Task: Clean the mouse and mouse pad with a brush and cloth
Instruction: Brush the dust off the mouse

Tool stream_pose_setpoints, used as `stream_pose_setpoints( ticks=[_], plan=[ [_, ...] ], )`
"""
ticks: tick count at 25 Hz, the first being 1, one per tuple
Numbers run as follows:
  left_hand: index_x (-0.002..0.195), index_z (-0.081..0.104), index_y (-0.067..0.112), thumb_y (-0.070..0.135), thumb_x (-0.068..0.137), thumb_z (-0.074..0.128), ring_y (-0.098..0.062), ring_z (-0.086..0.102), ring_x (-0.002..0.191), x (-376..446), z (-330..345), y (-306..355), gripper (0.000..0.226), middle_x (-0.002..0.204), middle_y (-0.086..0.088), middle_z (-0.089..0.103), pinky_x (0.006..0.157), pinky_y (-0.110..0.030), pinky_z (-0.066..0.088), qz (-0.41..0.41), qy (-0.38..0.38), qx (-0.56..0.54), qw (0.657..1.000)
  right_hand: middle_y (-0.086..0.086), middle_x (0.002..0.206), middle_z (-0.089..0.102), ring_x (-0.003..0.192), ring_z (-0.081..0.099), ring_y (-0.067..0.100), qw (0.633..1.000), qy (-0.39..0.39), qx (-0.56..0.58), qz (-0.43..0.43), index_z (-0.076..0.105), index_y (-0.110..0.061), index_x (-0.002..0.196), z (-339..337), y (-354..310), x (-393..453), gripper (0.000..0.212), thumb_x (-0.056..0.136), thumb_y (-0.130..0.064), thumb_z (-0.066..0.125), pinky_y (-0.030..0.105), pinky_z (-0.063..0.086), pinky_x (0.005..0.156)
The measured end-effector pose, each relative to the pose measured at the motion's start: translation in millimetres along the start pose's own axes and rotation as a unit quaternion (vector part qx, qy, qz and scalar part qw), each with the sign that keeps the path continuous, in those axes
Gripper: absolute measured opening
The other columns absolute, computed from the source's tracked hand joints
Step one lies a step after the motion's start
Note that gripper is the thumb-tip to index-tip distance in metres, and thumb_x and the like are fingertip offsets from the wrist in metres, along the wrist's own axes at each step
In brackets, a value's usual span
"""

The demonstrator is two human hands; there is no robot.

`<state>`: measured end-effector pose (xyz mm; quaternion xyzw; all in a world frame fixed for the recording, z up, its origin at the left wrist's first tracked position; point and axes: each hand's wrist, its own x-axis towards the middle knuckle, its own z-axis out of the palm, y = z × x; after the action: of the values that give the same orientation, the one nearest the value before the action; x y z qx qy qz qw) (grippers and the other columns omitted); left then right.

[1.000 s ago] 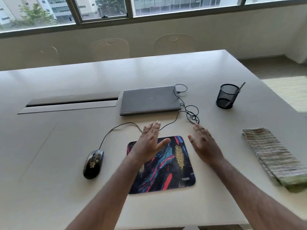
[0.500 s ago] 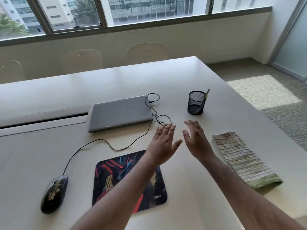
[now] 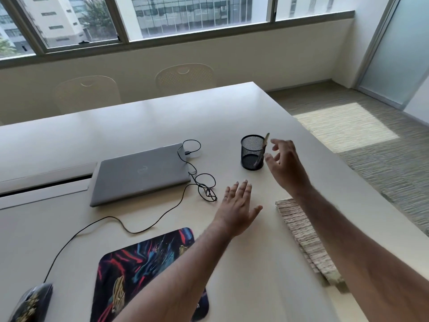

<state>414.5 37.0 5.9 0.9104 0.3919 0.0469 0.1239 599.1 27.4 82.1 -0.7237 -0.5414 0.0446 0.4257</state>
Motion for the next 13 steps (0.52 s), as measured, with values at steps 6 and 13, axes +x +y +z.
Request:
stream_pose_setpoints(
  ticks=[6,13],
  plan=[
    [0.165,0.01,0.02,0.071,0.091,0.009,-0.014,-0.005,0.159,6.1,17.5,-10.8,0.09,0.173,0.005,0.001,0.128,-0.036,-0.01,-0.015,0.033,-0.001,0.999,0.007,0.112,0.054,0.105,0.057,0.025,0.995,-0.043,0.036,0.082,0.05,0.0,0.146,1.2,21.5,58.6,0.064,0.096,-0.032,0.075,0.033,0.045,0.099],
    [0.165,0.012,0.023,0.064,0.102,0.031,-0.012,-0.005,0.159,6.0,16.4,-11.4,0.078,0.173,0.009,0.002,0.126,-0.032,-0.012,-0.019,0.041,-0.006,0.999,0.008,0.092,0.059,0.088,0.054,0.021,0.997,-0.051,0.03,0.051,0.073,-0.005,0.111,18.9,29.9,83.3,0.036,0.09,-0.034,0.082,0.029,0.042,0.082]
  ],
)
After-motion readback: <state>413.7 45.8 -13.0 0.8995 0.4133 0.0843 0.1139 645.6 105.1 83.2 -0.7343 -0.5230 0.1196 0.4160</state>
